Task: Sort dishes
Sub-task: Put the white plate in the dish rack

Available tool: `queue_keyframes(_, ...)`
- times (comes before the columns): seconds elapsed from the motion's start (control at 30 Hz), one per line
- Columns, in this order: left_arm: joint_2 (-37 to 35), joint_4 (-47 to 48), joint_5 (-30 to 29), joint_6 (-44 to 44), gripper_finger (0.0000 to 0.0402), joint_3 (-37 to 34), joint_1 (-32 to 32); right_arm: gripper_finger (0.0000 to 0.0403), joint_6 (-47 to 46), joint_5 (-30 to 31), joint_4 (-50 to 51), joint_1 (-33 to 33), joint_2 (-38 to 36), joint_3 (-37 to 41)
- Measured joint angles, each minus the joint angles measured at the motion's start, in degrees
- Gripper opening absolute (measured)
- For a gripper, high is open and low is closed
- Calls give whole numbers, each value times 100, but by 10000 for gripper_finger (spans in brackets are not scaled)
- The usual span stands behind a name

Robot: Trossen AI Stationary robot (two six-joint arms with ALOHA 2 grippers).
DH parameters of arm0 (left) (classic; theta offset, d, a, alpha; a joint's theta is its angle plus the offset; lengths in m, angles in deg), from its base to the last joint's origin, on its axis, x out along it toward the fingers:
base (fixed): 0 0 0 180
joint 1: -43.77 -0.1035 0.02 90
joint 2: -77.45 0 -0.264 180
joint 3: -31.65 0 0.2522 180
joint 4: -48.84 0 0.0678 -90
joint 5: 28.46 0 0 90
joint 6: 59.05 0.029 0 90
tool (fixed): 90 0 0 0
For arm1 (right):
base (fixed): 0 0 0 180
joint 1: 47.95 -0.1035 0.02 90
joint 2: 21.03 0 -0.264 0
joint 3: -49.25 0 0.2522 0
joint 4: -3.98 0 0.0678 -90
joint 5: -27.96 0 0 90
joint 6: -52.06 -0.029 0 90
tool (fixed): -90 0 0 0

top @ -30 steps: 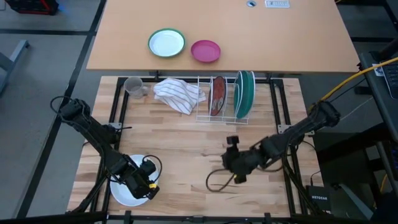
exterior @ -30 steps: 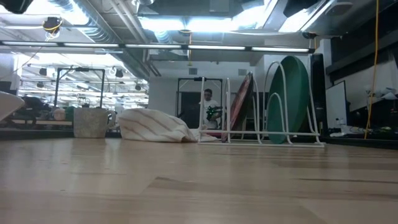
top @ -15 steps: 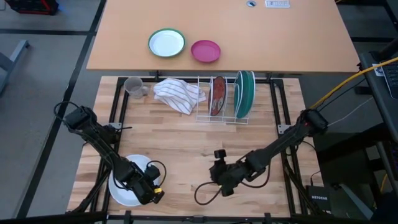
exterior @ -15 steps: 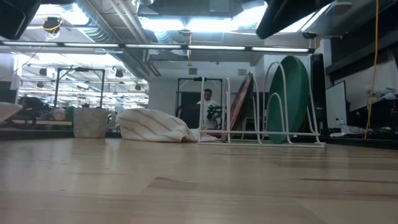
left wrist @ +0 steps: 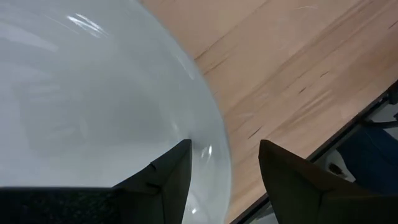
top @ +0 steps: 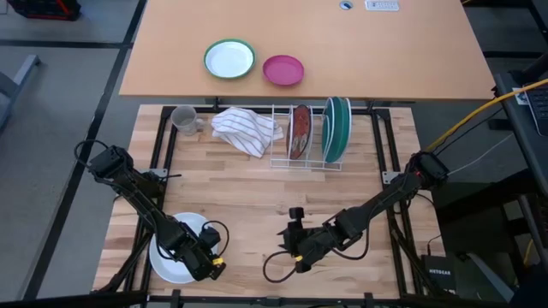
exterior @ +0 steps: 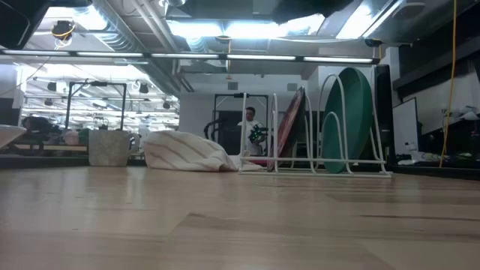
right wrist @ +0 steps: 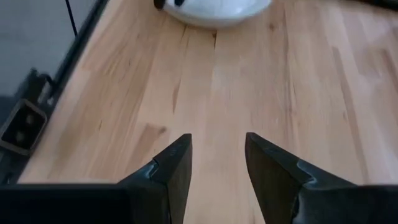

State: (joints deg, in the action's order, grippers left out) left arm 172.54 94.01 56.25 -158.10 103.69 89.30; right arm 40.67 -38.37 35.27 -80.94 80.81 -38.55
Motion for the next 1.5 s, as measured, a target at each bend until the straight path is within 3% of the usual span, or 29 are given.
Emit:
queue_keyframes(0.2, 2, 412, 30, -82, 167, 2, -23, 154, 135, 157, -233, 2, 175, 0)
queue_keyframes(0.77, 2, 408, 21, 549, 63, 4, -320, 154, 140, 474, -740, 2, 797, 0)
queue_keyframes(1.17, 2, 126, -156, 1918, 21, 0, -1184, 154, 140, 550, -751, 2, 804, 0)
queue_keyframes(1.5, 4, -603, -308, 3697, 9, -2, -2493, 154, 140, 763, -762, 50, 804, 0)
